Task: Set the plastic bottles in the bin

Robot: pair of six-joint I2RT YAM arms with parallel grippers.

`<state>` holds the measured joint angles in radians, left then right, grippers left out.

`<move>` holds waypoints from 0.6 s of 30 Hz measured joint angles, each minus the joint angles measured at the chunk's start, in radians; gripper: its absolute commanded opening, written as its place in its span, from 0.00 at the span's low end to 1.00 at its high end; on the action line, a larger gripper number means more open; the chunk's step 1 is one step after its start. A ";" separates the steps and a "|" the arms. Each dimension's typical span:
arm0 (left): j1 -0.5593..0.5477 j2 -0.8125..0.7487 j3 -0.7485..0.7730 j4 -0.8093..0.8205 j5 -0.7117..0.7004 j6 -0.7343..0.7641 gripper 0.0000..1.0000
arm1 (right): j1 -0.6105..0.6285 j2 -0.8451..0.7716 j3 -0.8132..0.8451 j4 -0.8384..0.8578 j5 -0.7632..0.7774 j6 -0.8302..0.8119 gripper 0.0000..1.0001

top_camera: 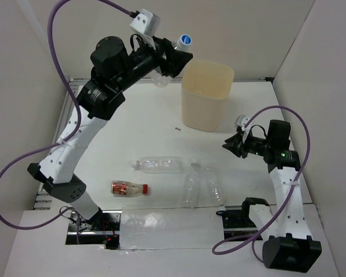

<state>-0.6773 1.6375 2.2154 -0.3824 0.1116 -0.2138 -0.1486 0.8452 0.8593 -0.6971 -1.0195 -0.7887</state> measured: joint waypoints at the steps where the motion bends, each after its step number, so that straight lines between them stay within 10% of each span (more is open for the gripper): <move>1: 0.013 -0.002 -0.025 0.087 0.026 -0.035 0.12 | 0.000 -0.008 -0.010 -0.010 0.008 -0.006 0.32; 10: 0.076 0.336 -0.058 0.588 0.135 -0.363 0.13 | -0.008 -0.096 -0.070 -0.052 0.045 -0.025 0.38; 13: 0.077 0.496 0.035 0.592 0.131 -0.408 0.35 | -0.008 -0.125 -0.089 -0.063 0.059 -0.028 0.42; 16: 0.075 0.584 0.083 0.568 0.124 -0.422 0.86 | -0.008 -0.151 -0.101 -0.068 0.067 -0.024 0.76; 18: 0.074 0.595 0.087 0.542 0.120 -0.418 0.96 | -0.011 -0.156 -0.103 -0.067 0.069 -0.028 0.89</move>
<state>-0.6029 2.2322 2.3028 0.1596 0.2317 -0.6319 -0.1600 0.6891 0.7567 -0.7639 -0.9501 -0.8169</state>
